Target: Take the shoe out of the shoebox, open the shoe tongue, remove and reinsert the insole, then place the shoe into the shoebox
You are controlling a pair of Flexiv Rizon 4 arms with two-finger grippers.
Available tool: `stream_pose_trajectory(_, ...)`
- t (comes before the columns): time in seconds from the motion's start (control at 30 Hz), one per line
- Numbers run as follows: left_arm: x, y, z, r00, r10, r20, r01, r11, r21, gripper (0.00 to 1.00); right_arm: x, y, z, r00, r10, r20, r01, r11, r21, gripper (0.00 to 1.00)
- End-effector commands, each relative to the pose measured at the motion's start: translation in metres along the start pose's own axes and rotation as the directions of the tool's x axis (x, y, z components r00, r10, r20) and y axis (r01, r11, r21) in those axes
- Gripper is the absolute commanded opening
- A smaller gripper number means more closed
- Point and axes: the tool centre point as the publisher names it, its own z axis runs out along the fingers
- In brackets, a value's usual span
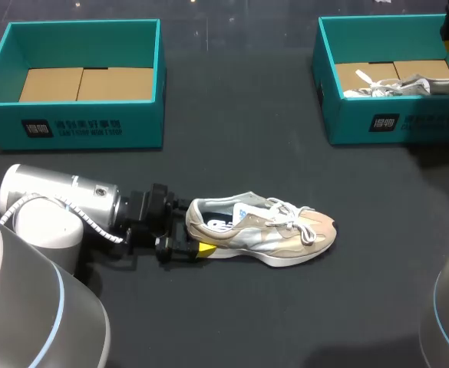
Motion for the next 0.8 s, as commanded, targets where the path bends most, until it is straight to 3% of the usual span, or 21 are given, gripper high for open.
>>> stream_pose_trajectory(0.03,-0.002,0.005,0.004,1.000,0.000,0.000,0.000,1.000,0.000,0.00,0.000,-0.001,-0.001,1.000,0.001,0.001,-0.001,1.000,-0.001,1.00)
stream_pose_trajectory(0.47,-0.002,0.005,0.004,1.000,0.000,0.000,0.000,1.000,0.000,0.00,0.000,-0.001,-0.001,1.000,0.001,0.001,-0.001,1.000,-0.001,1.00)
stream_pose_trajectory(0.6,-0.002,0.005,0.004,1.000,0.000,0.000,0.000,1.000,0.000,0.00,0.025,-0.014,-0.009,0.999,0.015,0.037,-0.017,0.999,0.038,1.00)
stream_pose_trajectory(0.8,-0.002,0.005,0.004,1.000,0.000,0.000,0.000,1.000,0.000,0.00,0.071,-0.047,-0.030,0.997,0.068,0.044,-0.069,0.997,0.024,1.00)
